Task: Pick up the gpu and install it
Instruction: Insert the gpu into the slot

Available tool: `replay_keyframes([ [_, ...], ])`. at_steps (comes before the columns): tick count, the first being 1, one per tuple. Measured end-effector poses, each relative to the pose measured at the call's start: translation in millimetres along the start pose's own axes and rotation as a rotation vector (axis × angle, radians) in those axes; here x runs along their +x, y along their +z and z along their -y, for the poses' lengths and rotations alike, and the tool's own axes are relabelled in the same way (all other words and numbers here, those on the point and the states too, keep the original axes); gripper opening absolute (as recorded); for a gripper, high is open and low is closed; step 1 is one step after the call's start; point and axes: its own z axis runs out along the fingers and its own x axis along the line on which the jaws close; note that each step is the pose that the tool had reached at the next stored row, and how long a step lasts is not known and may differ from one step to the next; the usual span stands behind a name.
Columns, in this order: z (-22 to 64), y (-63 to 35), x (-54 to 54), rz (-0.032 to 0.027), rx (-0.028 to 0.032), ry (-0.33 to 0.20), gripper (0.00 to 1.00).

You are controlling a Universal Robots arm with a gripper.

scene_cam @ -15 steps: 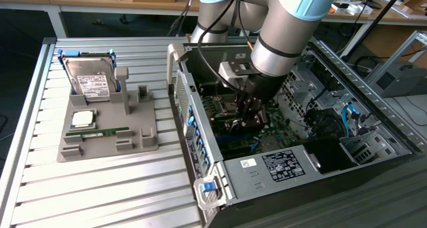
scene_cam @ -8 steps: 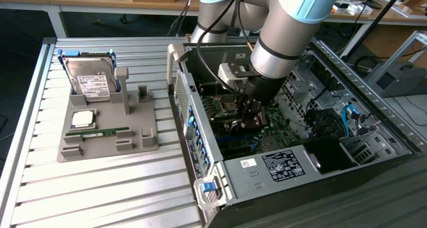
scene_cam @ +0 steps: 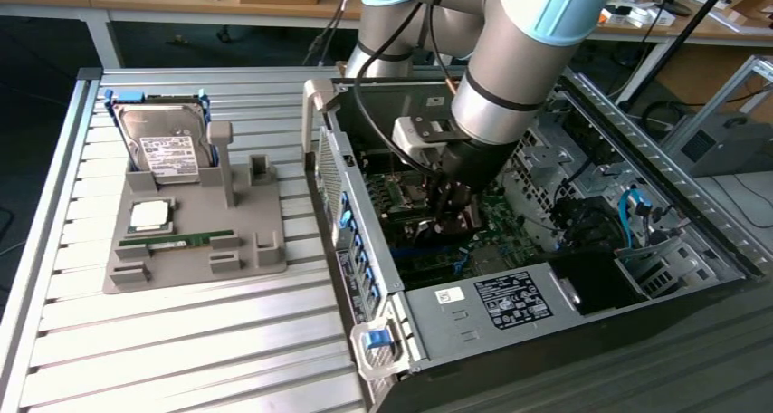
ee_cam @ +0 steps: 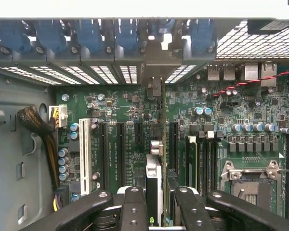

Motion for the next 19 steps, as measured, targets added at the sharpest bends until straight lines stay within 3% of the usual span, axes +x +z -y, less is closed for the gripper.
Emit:
replay_keyframes([
  [19, 0.0, 1.0, 0.1, -0.0001, -0.0001, 0.0, 0.27],
])
